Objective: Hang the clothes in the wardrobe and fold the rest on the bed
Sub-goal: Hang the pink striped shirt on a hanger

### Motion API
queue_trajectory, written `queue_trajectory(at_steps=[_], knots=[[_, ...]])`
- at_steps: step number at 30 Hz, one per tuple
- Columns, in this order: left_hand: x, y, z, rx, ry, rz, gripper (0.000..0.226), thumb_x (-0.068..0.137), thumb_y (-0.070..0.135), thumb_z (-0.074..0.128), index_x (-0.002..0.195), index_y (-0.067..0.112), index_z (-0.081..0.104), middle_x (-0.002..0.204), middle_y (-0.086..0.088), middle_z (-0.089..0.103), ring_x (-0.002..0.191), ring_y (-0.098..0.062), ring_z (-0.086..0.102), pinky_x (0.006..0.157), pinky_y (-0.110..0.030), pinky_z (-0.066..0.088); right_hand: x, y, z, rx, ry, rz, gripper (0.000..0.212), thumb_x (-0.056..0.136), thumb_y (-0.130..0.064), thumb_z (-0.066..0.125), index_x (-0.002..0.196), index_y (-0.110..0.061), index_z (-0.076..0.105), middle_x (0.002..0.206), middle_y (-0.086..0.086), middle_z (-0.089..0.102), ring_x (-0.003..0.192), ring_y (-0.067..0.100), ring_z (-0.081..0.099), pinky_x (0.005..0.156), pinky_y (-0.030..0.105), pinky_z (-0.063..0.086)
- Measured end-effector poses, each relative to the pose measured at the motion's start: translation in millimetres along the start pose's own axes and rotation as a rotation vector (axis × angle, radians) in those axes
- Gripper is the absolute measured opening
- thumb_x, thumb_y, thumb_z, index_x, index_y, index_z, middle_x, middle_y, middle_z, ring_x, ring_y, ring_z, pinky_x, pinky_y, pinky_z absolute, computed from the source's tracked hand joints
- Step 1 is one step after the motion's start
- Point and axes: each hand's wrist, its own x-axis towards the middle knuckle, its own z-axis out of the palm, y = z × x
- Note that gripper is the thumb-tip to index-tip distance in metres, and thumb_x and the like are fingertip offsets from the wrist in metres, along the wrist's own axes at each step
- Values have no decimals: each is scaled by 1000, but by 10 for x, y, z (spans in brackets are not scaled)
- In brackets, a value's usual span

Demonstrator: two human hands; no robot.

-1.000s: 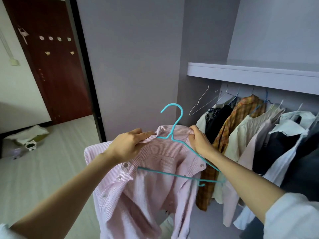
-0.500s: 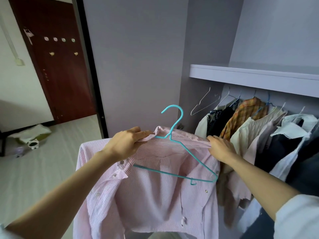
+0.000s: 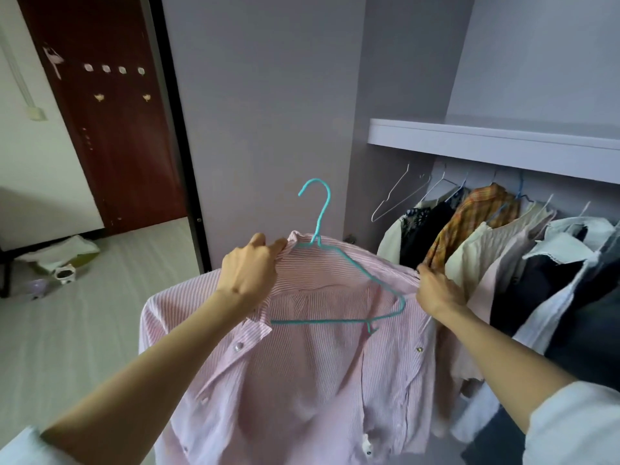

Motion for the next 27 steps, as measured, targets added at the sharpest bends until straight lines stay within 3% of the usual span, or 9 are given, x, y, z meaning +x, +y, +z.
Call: queue_trajectory(at_steps=[4, 10, 13, 16, 19, 21, 22, 24, 27], knots=[[1, 7, 1, 16, 29, -82, 52, 90, 10, 44, 137, 33, 44, 101, -9, 51, 79, -39, 62, 57, -34, 33, 9, -87, -170, 90, 54, 5, 24, 87, -12, 48, 111, -12, 48, 115, 17, 61, 104, 37, 58, 71, 34, 40], [-14, 91, -5, 132, 75, 69, 54, 88, 5, 44, 136, 31, 44, 107, -6, 51, 85, -31, 64, 54, -32, 33, 33, -40, -378, -63, 109, -45, 31, 90, -10, 46, 121, -13, 46, 126, 13, 53, 110, 35, 56, 82, 37, 42], [61, 153, -28, 61, 117, 2, 55, 87, 3, 42, 134, 32, 47, 94, -6, 45, 78, -34, 63, 51, -32, 32, -51, -96, -336, -78, 88, -48, 30, 91, -13, 46, 121, -12, 44, 129, 11, 46, 110, 34, 56, 83, 38, 44], [124, 217, 14, -60, 130, -93, 58, 87, 2, 42, 135, 35, 47, 86, -3, 33, 73, -37, 60, 54, -32, 32, -227, -225, -221, -62, 159, -82, 31, 89, -22, 50, 119, -13, 45, 122, 7, 48, 102, 33, 60, 73, 37, 43], [144, 248, 85, -151, 144, -143, 52, 90, 6, 44, 133, 34, 49, 86, -3, 36, 75, -38, 59, 57, -32, 34, -436, -340, -107, -23, 302, -365, 20, 83, -31, 56, 92, -13, 60, 96, 5, 59, 83, 29, 65, 58, 32, 41], [105, 251, 139, -193, 161, -117, 43, 92, 11, 46, 129, 31, 54, 88, -5, 42, 74, -37, 59, 56, -32, 36, -529, -357, -57, 75, 419, -601, 29, 81, -34, 53, 64, -13, 63, 71, 2, 59, 66, 26, 62, 51, 29, 44], [89, 258, 160, -214, 168, -88, 40, 93, 13, 47, 128, 30, 55, 89, -6, 45, 74, -37, 58, 56, -33, 37, -521, -358, -74, 122, 482, -655, 32, 81, -35, 50, 61, -13, 63, 68, 1, 59, 65, 24, 61, 55, 29, 46], [41, 262, 184, -255, 185, -33, 39, 92, 13, 51, 126, 29, 57, 89, -7, 47, 72, -36, 58, 55, -33, 39, -456, -390, -165, 168, 525, -646, 28, 81, -34, 48, 76, -12, 65, 80, 3, 61, 76, 25, 59, 68, 34, 48], [-2, 256, 180, -295, 225, 48, 40, 85, 8, 61, 120, 27, 64, 83, -8, 51, 66, -34, 59, 50, -33, 42, -321, -434, -321, 165, 493, -538, 39, 85, -25, 43, 115, -7, 60, 113, 11, 60, 100, 30, 58, 90, 44, 46]])
